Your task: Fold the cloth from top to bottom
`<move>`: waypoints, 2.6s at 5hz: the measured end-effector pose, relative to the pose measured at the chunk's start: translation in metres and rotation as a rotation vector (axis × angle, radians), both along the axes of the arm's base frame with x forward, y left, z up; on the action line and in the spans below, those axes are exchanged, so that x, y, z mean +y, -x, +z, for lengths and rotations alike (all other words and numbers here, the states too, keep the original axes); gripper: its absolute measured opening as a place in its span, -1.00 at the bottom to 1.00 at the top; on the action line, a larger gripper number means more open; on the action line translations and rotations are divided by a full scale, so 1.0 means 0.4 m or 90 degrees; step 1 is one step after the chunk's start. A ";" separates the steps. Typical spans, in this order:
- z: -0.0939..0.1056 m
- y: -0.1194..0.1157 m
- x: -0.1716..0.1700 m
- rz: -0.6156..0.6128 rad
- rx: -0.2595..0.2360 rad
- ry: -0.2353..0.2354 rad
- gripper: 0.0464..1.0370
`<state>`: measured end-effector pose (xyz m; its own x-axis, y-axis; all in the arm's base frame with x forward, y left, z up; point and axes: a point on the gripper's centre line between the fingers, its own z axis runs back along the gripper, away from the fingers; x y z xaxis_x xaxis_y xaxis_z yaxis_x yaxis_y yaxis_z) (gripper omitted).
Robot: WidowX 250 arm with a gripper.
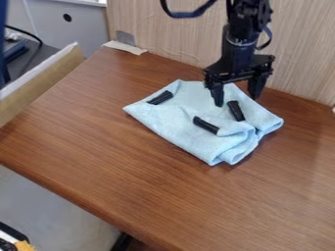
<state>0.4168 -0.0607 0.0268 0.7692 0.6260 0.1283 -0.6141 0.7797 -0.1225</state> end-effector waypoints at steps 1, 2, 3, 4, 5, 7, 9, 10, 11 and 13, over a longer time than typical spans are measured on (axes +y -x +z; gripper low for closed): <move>-0.022 -0.022 -0.009 -0.022 -0.006 0.005 0.93; -0.052 -0.037 -0.012 -0.036 0.006 0.004 0.93; -0.053 -0.042 -0.014 -0.035 0.005 0.005 0.87; -0.063 -0.033 -0.007 -0.026 0.012 -0.002 0.57; -0.069 -0.029 -0.008 -0.030 0.013 -0.001 -0.03; -0.071 -0.026 -0.008 -0.031 0.016 -0.001 -0.83; -0.069 -0.024 -0.007 -0.031 0.022 0.002 -0.95; -0.045 -0.043 -0.017 -0.043 0.012 0.013 -0.95; -0.024 -0.055 -0.023 -0.050 0.007 0.014 -0.95; 0.105 -0.032 -0.001 -0.052 -0.032 0.010 -0.95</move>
<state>0.4296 -0.0610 0.0686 0.8102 0.5642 0.1588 -0.5417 0.8243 -0.1646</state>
